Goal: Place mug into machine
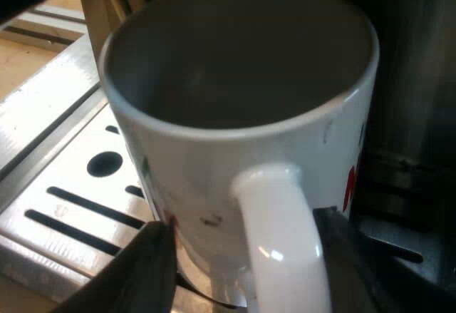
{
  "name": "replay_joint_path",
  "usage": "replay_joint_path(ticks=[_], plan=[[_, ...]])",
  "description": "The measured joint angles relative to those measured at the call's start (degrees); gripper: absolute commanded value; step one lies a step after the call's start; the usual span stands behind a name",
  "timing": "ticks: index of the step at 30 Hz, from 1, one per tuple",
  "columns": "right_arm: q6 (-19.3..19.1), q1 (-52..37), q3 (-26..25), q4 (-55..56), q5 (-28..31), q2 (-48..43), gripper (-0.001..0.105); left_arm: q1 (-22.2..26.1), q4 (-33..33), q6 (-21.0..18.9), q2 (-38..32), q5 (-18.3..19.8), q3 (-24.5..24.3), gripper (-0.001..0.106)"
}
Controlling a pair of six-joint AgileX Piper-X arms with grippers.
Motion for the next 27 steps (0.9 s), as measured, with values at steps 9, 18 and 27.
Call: replay_joint_path(ticks=[9, 18, 27], plan=[[0.2, 3.3, 0.0, 4.9, 6.5, -3.0, 0.049, 0.0, 0.0, 0.0, 0.0, 0.0, 0.0, 0.081], [2.9, 3.9, 3.8, 3.2, 9.7, -2.5, 0.048, 0.0, 0.0, 0.0, 0.0, 0.0, 0.0, 0.081], [-0.6, 3.4, 2.5, -9.7, 7.1, 5.6, 0.048, 0.0, 0.0, 0.0, 0.0, 0.0, 0.0, 0.081]])
